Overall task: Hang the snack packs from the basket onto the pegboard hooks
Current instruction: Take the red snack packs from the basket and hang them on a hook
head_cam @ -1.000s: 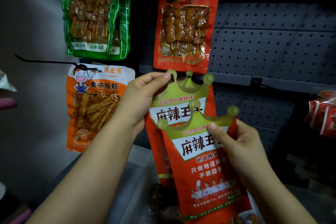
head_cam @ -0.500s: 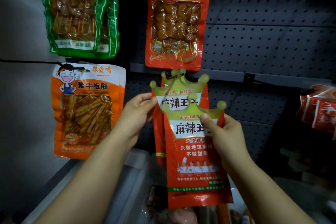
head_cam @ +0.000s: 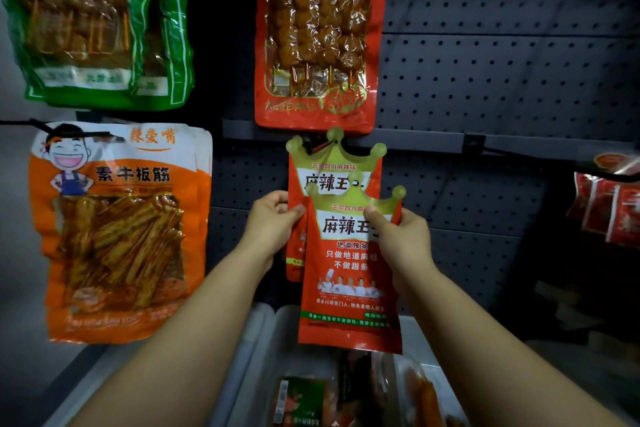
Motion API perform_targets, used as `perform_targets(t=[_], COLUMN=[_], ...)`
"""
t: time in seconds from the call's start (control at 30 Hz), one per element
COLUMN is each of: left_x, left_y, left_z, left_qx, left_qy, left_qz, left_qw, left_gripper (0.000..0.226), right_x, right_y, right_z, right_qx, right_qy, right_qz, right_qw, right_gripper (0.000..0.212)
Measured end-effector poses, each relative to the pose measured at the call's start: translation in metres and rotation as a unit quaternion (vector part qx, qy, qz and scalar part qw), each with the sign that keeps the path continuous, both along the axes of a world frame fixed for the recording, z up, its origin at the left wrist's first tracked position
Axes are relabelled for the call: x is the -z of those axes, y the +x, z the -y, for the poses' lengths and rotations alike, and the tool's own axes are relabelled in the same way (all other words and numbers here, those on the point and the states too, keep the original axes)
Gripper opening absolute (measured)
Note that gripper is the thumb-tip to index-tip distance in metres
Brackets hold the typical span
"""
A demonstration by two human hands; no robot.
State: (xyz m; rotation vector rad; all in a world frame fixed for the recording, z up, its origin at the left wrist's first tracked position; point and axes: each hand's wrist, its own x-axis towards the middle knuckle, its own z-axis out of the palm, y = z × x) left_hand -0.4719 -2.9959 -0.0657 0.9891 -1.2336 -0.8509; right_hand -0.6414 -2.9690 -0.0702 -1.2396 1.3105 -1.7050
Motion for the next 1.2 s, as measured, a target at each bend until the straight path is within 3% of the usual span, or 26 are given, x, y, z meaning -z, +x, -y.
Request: perform_targets(t=[0.13, 0.3, 0.43, 0.53, 0.67, 0.77, 0.9, 1.0, 1.1, 1.2], left_x=[0.001, 0.001, 0.002, -0.005, -0.026, -0.033, -0.046, -0.06, -0.071, -0.076], left_y=[0.0, 0.003, 0.004, -0.002, -0.005, -0.001, 0.006, 0.01, 0.01, 0.008], left_z=[0.011, 0.007, -0.025, -0.062, -0.1, -0.118, -0.143, -0.157, -0.163, -0.163], left_qx=[-0.023, -0.09, -0.152, -0.121, -0.042, -0.053, -0.094, -0.099, -0.113, -0.092], left_qy=[0.009, 0.005, -0.101, -0.192, -0.236, -0.283, -0.342, -0.372, -0.39, -0.356], left_qz=[-0.004, -0.005, 0.038, 0.083, 0.086, 0.073, 0.05, 0.033, 0.06, 0.061], left_qw=[1.0, 0.996, 0.983, 0.97, 0.967, 0.955, 0.933, 0.922, 0.912, 0.928], left_gripper=[0.005, 0.028, 0.022, 0.011, 0.004, 0.017, 0.015, 0.003, 0.008, 0.008], right_x=[0.001, -0.001, -0.008, -0.012, -0.015, -0.02, -0.028, -0.034, -0.039, -0.041], right_y=[-0.004, -0.009, -0.001, 0.008, 0.02, 0.024, 0.026, 0.027, 0.027, 0.025], right_z=[0.006, -0.015, -0.045, -0.064, -0.085, -0.099, -0.118, -0.13, -0.137, -0.138], right_qx=[0.036, 0.022, -0.036, -0.09, -0.145, -0.147, -0.181, -0.219, -0.242, -0.245], right_qy=[-0.01, -0.054, -0.125, -0.161, -0.197, -0.235, -0.254, -0.264, -0.285, -0.283], right_qz=[-0.039, -0.081, -0.109, -0.118, -0.115, -0.12, -0.119, -0.096, -0.086, -0.082], right_qw=[0.999, 0.995, 0.985, 0.976, 0.963, 0.953, 0.942, 0.934, 0.923, 0.924], right_gripper=[0.016, 0.013, 0.01, 0.004, 0.009, 0.008, 0.015, 0.02, 0.012, 0.01])
